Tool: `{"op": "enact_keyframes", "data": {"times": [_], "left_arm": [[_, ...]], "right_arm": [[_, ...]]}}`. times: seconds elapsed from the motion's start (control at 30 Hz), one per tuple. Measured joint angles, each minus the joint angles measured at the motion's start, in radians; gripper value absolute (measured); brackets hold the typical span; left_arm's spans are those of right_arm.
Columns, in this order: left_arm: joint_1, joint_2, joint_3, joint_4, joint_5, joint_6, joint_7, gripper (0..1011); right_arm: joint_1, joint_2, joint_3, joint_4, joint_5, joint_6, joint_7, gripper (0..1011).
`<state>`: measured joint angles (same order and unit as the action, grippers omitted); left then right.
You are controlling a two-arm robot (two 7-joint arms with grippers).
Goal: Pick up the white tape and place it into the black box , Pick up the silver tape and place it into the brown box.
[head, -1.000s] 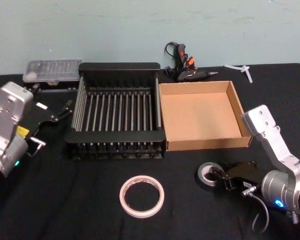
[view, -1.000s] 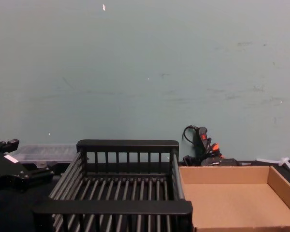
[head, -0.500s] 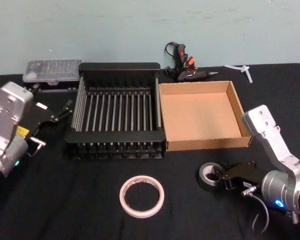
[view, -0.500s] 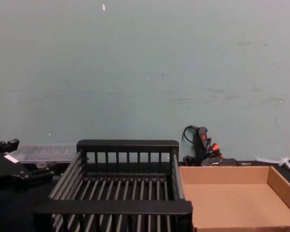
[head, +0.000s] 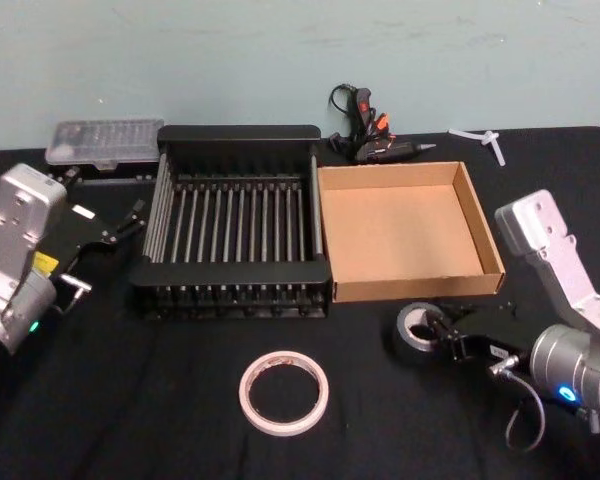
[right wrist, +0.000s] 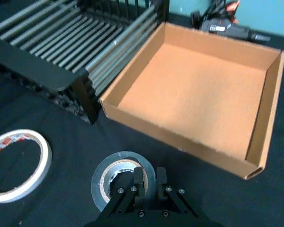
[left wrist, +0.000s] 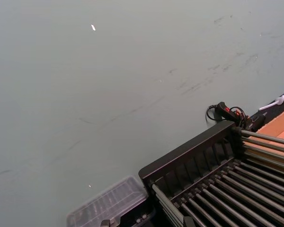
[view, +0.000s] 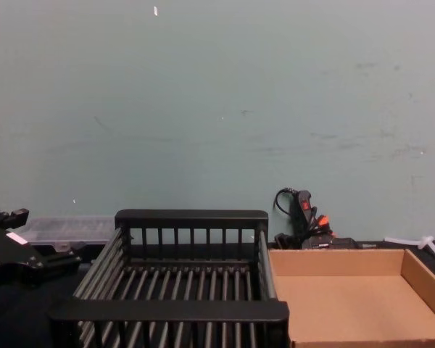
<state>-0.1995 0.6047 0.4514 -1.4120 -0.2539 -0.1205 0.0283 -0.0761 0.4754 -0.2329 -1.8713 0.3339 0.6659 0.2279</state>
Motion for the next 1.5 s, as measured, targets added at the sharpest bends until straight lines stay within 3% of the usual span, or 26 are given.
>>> {"op": "enact_keyframes", "data": {"times": [0.37, 0.67, 1.0, 1.5], "left_arm": [[0.000, 0.000, 0.000, 0.000, 0.000, 0.000, 0.000, 1001], [0.000, 0.000, 0.000, 0.000, 0.000, 0.000, 0.000, 1001], [0.000, 0.000, 0.000, 0.000, 0.000, 0.000, 0.000, 1001], [0.000, 0.000, 0.000, 0.000, 0.000, 0.000, 0.000, 1001]], "right_arm": [[0.025, -0.008, 0.033, -0.032, -0.022, -0.032, 0.012, 164], [0.087, -0.031, 0.041, 0.007, -0.058, -0.087, 0.007, 164], [0.193, -0.075, 0.034, 0.114, -0.104, -0.124, 0.002, 164], [0.340, -0.151, -0.004, 0.350, -0.166, -0.164, 0.017, 164]]}}
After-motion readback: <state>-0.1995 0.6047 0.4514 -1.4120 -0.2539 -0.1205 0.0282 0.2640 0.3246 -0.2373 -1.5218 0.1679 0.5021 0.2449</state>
